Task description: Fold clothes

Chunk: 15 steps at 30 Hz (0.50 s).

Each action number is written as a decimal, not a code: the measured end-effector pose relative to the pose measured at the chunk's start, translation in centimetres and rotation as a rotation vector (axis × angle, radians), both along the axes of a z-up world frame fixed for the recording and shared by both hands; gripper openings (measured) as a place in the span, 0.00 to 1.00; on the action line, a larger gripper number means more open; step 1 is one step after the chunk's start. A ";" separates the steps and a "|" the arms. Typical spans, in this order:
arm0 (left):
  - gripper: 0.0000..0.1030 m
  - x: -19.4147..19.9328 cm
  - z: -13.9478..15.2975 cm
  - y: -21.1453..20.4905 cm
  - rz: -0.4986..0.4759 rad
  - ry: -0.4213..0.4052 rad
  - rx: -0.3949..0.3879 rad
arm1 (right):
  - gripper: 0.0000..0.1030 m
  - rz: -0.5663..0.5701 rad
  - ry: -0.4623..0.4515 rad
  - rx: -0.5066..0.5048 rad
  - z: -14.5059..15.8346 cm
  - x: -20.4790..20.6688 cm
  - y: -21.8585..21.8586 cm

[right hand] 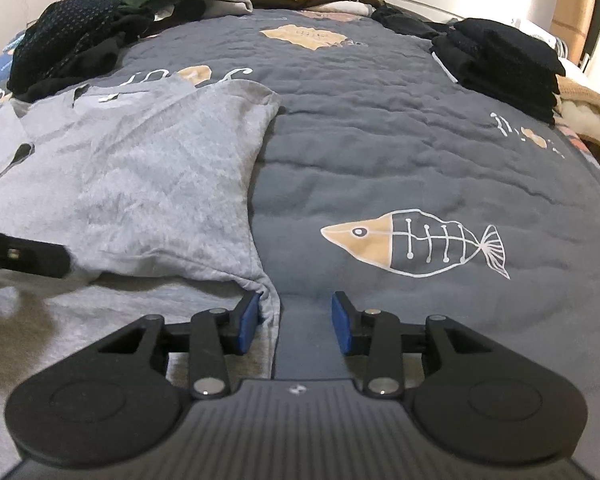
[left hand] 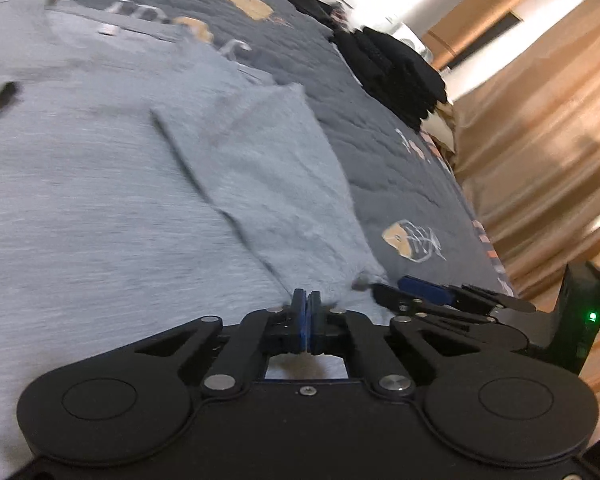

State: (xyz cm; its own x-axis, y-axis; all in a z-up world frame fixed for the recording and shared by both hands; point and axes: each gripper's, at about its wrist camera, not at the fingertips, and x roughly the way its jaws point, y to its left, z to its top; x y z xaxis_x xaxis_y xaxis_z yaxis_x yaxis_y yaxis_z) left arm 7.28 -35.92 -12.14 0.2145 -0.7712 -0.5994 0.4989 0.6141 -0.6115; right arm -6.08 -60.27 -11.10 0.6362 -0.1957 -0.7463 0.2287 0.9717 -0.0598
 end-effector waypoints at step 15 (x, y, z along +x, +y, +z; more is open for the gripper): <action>0.32 0.6 -2.1 -2.1 -0.008 0.191 -0.069 | 0.37 -0.018 0.006 0.005 0.0 -0.1 0.0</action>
State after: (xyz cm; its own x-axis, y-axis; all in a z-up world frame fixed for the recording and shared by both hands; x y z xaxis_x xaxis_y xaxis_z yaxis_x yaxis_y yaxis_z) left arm 7.90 -38.00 -14.20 0.0959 -0.8127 -0.5747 0.3742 0.5644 -0.7358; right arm -6.14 -60.31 -11.10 0.6281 -0.2032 -0.7511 0.2463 0.9676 -0.0558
